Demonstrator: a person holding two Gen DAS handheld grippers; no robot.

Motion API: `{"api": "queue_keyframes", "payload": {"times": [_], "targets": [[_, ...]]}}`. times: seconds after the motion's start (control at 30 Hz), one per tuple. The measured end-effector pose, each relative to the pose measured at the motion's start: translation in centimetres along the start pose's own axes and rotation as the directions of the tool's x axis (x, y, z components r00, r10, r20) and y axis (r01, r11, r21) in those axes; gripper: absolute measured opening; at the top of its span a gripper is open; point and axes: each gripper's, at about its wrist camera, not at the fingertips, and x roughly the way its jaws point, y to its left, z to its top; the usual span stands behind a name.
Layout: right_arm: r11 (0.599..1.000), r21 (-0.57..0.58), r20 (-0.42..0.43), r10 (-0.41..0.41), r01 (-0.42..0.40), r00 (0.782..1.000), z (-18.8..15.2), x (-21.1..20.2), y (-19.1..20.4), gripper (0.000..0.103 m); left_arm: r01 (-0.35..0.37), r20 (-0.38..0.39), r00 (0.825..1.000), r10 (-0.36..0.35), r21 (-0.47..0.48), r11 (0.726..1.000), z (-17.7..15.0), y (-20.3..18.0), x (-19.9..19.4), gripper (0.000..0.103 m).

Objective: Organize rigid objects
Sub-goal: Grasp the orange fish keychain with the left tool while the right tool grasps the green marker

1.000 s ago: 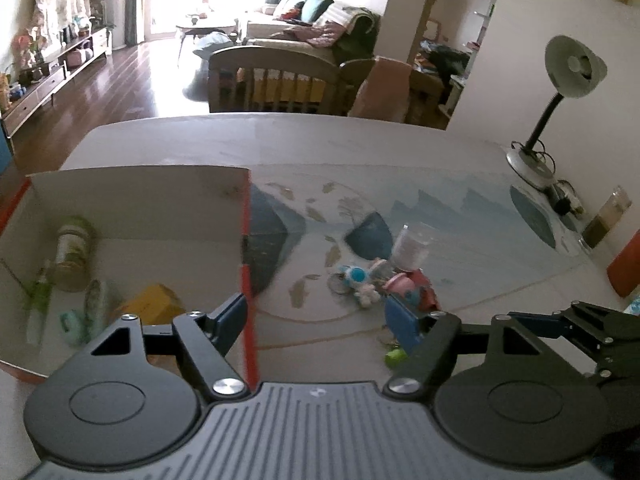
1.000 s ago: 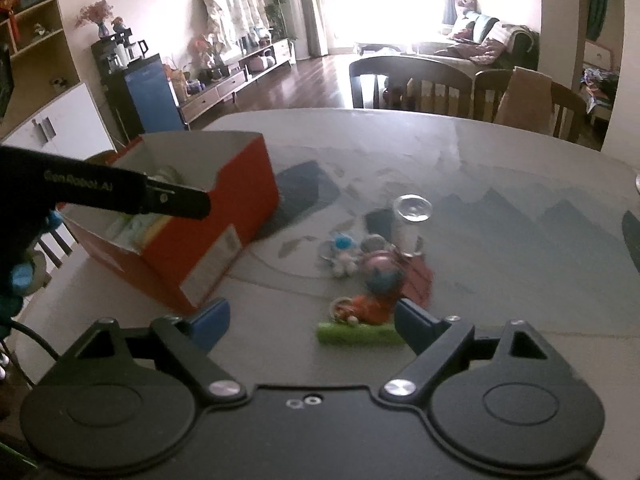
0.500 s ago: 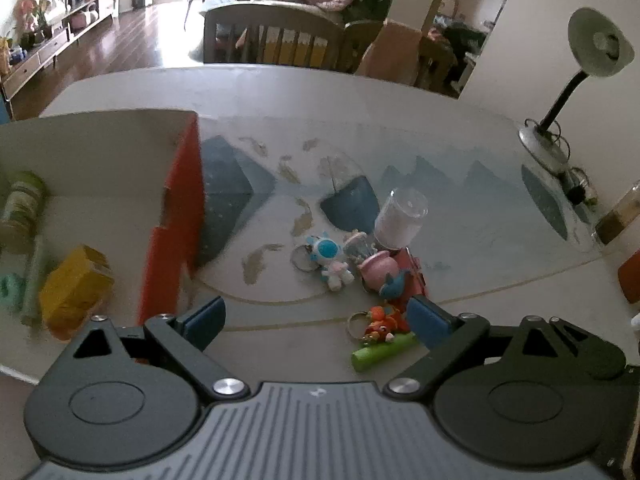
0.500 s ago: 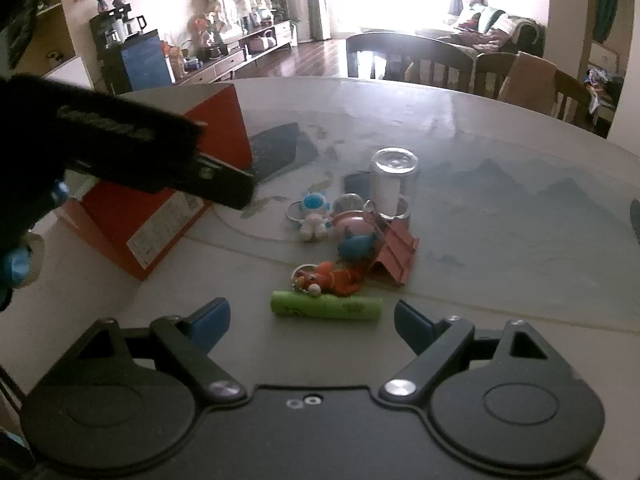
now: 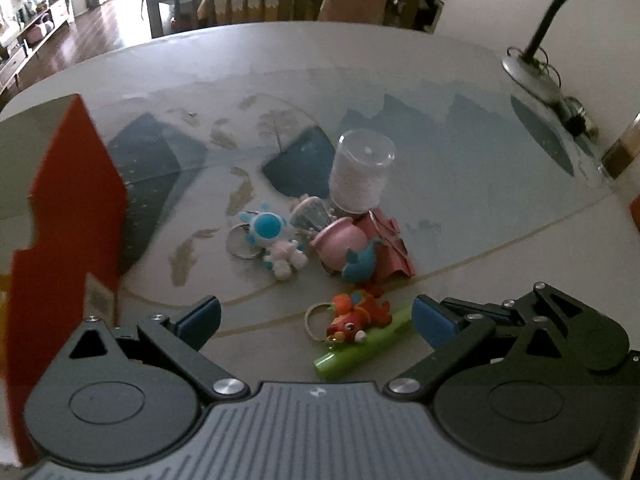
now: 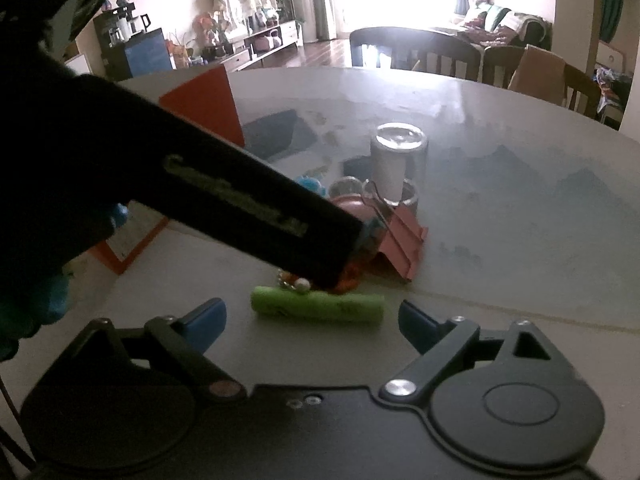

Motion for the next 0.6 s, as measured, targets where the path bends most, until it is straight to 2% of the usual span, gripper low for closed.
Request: {"api": "queue_keyframes", "payload": {"times": [0.5,0.6], "targets": [[1.0,-0.012,-0.021,0.008,-0.008,1.0,-1.0,1.7,-0.5,0.092,0.012,-0.054,0.998,-0.011,0.021,1.0,0.2,-0.4,3.3,0.101],[1.0,-0.021,-0.019,0.011,-0.011,1.0,-0.9,1.8,-0.3,0.092,0.025,-0.048,0.999,-0.024,0.023,0.999,0.2,-0.2,3.3,0.097]]}}
